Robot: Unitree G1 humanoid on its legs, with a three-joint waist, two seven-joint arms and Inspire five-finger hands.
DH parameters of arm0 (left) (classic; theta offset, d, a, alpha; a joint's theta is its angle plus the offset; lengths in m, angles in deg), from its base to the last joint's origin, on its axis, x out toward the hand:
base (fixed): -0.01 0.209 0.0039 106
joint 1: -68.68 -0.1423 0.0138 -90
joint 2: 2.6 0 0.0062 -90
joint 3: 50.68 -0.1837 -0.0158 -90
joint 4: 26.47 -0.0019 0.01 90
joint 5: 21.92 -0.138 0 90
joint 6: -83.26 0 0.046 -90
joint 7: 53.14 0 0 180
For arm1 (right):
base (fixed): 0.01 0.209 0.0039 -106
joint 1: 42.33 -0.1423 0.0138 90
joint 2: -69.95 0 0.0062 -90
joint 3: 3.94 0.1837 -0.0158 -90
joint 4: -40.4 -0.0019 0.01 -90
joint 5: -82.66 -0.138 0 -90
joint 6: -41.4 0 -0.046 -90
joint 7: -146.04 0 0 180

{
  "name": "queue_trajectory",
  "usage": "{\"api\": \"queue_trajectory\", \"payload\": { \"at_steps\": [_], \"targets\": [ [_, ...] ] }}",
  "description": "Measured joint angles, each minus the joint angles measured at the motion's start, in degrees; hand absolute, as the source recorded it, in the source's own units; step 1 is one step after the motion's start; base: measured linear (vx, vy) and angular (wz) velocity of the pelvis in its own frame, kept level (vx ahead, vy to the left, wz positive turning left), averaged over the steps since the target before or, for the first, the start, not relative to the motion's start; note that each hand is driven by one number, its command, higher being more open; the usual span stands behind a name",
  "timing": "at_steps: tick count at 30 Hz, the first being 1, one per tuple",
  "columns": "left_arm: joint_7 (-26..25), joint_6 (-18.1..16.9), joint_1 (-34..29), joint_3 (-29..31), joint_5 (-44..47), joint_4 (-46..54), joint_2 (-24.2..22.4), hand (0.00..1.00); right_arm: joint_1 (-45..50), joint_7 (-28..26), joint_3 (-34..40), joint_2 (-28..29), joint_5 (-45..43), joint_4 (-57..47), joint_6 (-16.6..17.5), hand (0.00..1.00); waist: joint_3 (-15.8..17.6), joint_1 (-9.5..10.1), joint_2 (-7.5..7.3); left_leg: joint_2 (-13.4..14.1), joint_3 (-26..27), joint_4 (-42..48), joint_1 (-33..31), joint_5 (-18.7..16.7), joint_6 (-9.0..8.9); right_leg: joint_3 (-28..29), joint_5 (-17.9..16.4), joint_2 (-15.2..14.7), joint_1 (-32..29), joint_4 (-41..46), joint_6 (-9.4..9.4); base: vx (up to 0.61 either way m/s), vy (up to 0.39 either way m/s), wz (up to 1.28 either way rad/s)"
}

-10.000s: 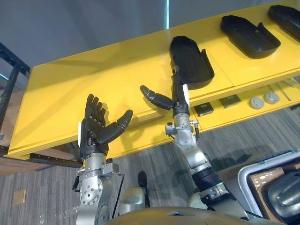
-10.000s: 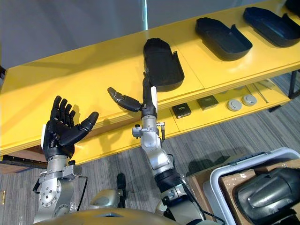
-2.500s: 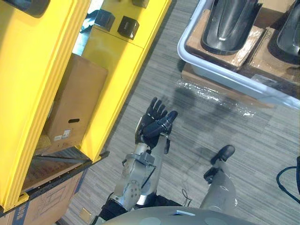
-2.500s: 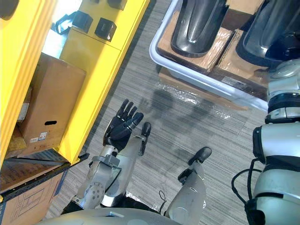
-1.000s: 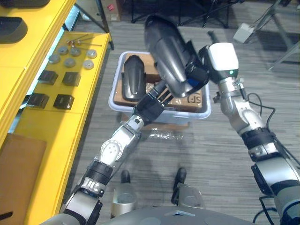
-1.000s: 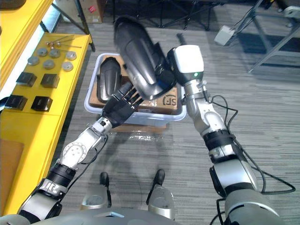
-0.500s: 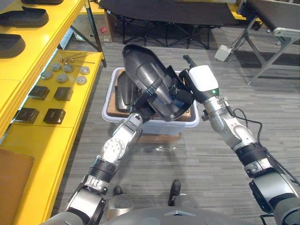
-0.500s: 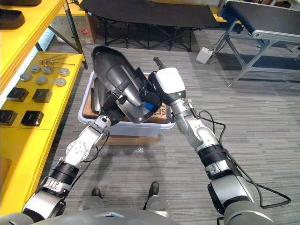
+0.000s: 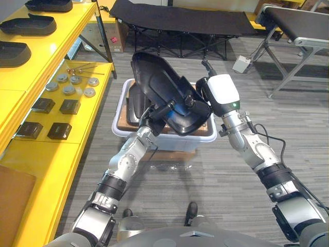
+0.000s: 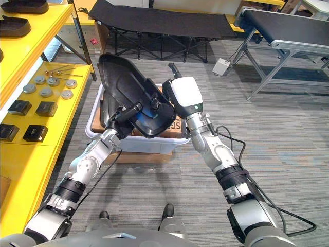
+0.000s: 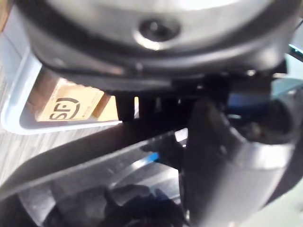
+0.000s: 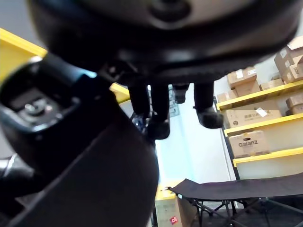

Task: Walk over and take three plastic housings, then place them on the shelf

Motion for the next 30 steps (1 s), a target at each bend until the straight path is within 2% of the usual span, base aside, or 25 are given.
{"api": "queue_trajectory", "payload": {
  "at_steps": [3,5,6,9,13,15,16,20,25,26,28,30],
  "targets": [
    [-0.52,-3.3,-0.51,-0.97,-0.66,0.04,0.09,0.0,1.15,0.64,0.94,1.04,-0.04,-0.82,-0.05,0.0,-0.25,0.0,0.33,0.02,-0.02,-0.07,-0.05,0.0,0.0,-0.01,0.0,0.01,-0.15,-0.02,0.0,0.0,0.0,0.0],
    [-0.52,-4.06,-2.65,-0.65,-1.5,2.28,0.05,0.0,2.85,0.97,1.54,1.76,-0.04,-2.43,-0.08,0.0,-1.24,-0.12,0.94,0.01,0.28,-0.23,-0.11,0.01,0.0,-0.14,0.0,0.03,-0.45,0.0,0.0,0.01,0.011,-0.04],
    [-0.49,-4.69,-4.7,-0.64,-1.73,4.6,0.01,0.0,4.6,1.18,1.9,2.01,-0.04,-4.9,-0.08,1.0,-1.76,-0.13,1.61,0.01,0.38,-0.24,-0.1,-0.02,-0.04,-0.26,0.0,0.02,-0.48,0.01,0.0,0.02,0.009,-0.03],
    [-0.49,-5.19,-7.83,-0.03,-3.11,8.95,-0.21,0.0,7.21,2.26,2.66,2.74,-0.11,-8.61,-0.03,1.0,-2.81,-0.15,2.74,0.02,0.34,-0.44,-0.02,-0.06,-0.1,-0.64,0.01,0.03,-0.42,0.02,0.0,0.0,0.0,0.0],
    [-0.47,-6.03,-9.46,2.45,-5.31,12.97,-1.08,0.0,9.87,4.45,4.47,8.16,-5.82,-11.75,0.11,1.0,-3.31,-0.19,2.79,-0.02,0.76,-0.88,0.85,-0.06,-0.09,-0.67,0.0,0.02,0.04,0.01,0.0,-0.01,0.003,-0.04],
    [-0.88,-7.45,-9.9,5.42,-7.18,15.59,-3.3,0.0,12.05,4.89,4.54,10.43,-11.82,-14.05,1.43,1.0,-3.5,-0.19,2.53,-0.04,0.82,-0.93,0.85,-0.09,-0.1,-0.78,-0.1,0.0,-0.04,0.0,-0.06,-0.01,0.004,-0.02],
    [-1.78,-9.37,-9.95,7.26,-9.32,17.43,-5.39,0.0,13.78,4.84,4.15,11.11,-13.74,-15.35,2.36,1.0,-3.53,-0.19,2.48,-0.01,0.87,-0.95,0.85,-0.11,-0.12,-0.84,-0.18,0.01,-0.09,0.0,-0.13,0.0,0.0,0.0],
    [-3.75,-13.4,-11.64,10.55,-13.89,24.52,-6.91,0.0,16.39,2.53,4.01,12.96,-21.36,-16.87,2.79,1.0,-3.81,-0.77,2.89,0.02,1.12,-0.99,0.85,-0.1,-0.11,-0.79,-0.25,0.04,-0.31,-0.01,-0.15,0.0,0.004,-0.02],
    [-9.28,-15.35,-17.45,11.33,-28.24,30.01,-7.13,0.0,20.24,0.09,6.54,14.42,-32.89,-24.14,3.3,1.0,-4.37,-0.98,3.77,0.07,1.33,-1.06,0.89,-0.11,-0.13,-0.69,-0.24,0.11,-0.46,-0.02,-0.14,0.0,0.0,0.0],
    [-12.28,-15.99,-19.1,12.41,-35.32,30.48,-7.12,0.0,20.95,-0.23,7.88,15.46,-36.39,-25.77,3.49,1.0,-4.38,-1.33,3.76,0.09,1.38,-1.06,0.91,-0.11,-0.13,-0.64,-0.24,0.14,-0.47,-0.02,-0.14,0.0,0.0,0.0],
    [-15.93,-18.73,-21.66,13.94,-41.97,31.08,-7.16,0.0,23.1,-1.25,9.41,16.46,-41.59,-28.55,4.2,1.0,-4.38,-1.57,3.77,0.11,1.43,-1.06,0.91,-0.14,-0.16,-0.58,-0.24,0.16,-0.52,-0.02,-0.14,0.0,0.005,-0.02],
    [-20.24,-20.84,-25.09,16.07,-50.4,36.27,-7.7,0.0,27.7,-3.29,11.74,18.15,-48.29,-32.43,4.78,1.0,-4.38,-1.62,3.77,0.16,1.71,-1.05,0.89,-0.27,-0.23,-0.31,-0.26,0.22,-0.75,-0.28,-0.14,0.0,0.014,-0.05]
  ]
}}
